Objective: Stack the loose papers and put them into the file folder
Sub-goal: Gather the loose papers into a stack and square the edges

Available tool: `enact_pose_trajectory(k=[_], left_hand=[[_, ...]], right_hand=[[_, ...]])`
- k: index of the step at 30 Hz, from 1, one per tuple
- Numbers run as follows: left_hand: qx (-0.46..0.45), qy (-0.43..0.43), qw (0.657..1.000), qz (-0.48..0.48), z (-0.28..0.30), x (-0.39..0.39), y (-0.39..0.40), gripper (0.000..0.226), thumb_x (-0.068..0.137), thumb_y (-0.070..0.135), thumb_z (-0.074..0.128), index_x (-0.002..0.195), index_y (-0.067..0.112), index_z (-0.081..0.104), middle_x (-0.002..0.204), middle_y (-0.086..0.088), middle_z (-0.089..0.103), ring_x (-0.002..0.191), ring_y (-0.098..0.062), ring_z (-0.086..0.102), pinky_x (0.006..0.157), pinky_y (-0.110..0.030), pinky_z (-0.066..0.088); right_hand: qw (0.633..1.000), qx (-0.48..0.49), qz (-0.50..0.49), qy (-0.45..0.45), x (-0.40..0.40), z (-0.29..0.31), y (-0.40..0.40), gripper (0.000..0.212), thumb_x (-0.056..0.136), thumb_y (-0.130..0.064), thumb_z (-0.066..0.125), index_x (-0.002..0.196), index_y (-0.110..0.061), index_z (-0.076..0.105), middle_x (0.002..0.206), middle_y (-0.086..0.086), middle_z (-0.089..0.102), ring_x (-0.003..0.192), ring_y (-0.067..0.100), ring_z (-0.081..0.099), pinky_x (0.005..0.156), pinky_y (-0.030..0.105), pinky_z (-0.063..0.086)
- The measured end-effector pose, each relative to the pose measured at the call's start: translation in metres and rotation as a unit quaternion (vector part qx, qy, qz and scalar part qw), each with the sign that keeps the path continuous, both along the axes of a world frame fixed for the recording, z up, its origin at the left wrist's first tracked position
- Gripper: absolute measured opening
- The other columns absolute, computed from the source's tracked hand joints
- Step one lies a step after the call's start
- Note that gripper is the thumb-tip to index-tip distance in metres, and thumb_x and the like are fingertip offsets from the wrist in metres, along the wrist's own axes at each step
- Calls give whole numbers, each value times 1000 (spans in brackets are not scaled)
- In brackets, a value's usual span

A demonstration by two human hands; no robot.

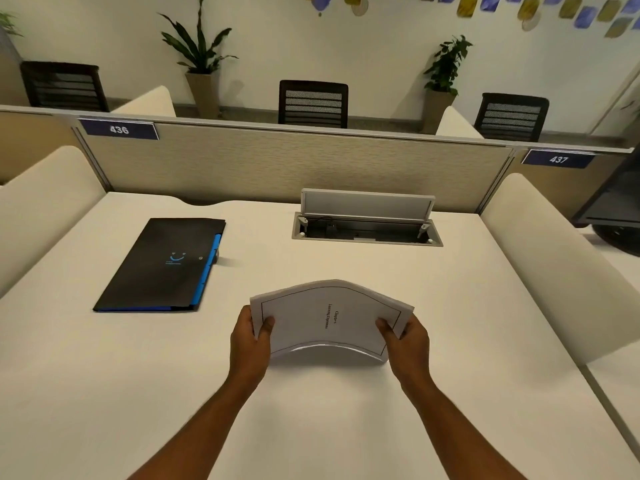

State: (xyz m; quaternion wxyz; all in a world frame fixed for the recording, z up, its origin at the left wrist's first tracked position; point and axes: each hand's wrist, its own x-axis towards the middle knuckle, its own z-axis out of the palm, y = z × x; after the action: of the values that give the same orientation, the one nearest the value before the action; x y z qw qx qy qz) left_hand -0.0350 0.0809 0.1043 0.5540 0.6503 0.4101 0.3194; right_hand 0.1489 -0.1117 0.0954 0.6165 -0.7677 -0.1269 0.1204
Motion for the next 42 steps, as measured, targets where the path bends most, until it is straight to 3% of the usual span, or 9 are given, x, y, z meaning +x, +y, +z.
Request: enact_pose_trajectory(k=[6,10,17,22,26,28,32,35,42], left_hand=[[-15,11,1000,-1,1,0,-2,51,89,22,66,133,18,42,118,2,55,108,-16,54,91,-32,49],[-29,11,1000,-1,-2,1,-4,50,87,23,68,131,20,44,118,1,56,108,-18,55,93,-37,50],[-22,26,999,12,-4,2,-6,53,84,22,72,131,18,47,114,3,57,105,-18,55,91,-36,50],[-11,25,999,32,2,9,-6,42,87,20,69,124,17,53,109,1,60,101,-21,58,85,-31,49],[-51,-3,997,58,10,16,-3,46,87,21,69,127,14,49,115,-4,60,103,-24,59,88,-38,52],[-96,-39,993,62,11,19,-3,50,86,20,70,131,13,48,118,-5,61,105,-24,60,90,-41,52],[-201,-134,970,30,4,20,-11,46,83,16,71,125,15,53,118,-6,66,109,-25,62,94,-38,50],[-286,-183,941,-18,-3,18,-18,50,81,17,70,127,13,53,122,-11,66,115,-31,60,102,-48,46],[-291,-187,938,-36,6,-6,8,39,73,18,73,111,15,61,111,-14,70,112,-36,62,99,-51,48]], right_hand=[[976,-51,11,-211,-14,14,-3,75,88,-17,76,149,-23,32,135,-6,53,111,6,56,80,13,52],[906,-132,20,-401,-4,23,-1,62,90,-8,72,143,-30,50,136,5,53,92,10,62,62,19,59],[891,-170,38,-419,-4,22,-5,59,92,-7,68,142,-34,55,139,4,49,82,19,68,58,30,63],[943,-97,-21,-318,-7,27,1,86,85,-11,78,156,-24,31,143,7,43,110,-1,47,73,0,45],[983,-68,-116,-129,-5,19,3,108,78,-22,87,158,-31,14,153,6,33,138,26,43,105,42,48],[989,-27,-138,40,-7,14,5,112,76,-26,89,157,-32,12,154,7,34,138,28,43,107,45,43],[908,238,-61,340,-7,12,16,82,82,-11,82,150,-10,37,136,15,62,123,33,62,106,49,48],[895,293,-49,333,-8,22,23,35,90,5,66,123,-3,62,117,16,71,113,35,67,91,43,57],[955,212,0,208,3,39,11,25,90,5,67,111,-9,66,97,4,78,94,27,73,82,41,60]])
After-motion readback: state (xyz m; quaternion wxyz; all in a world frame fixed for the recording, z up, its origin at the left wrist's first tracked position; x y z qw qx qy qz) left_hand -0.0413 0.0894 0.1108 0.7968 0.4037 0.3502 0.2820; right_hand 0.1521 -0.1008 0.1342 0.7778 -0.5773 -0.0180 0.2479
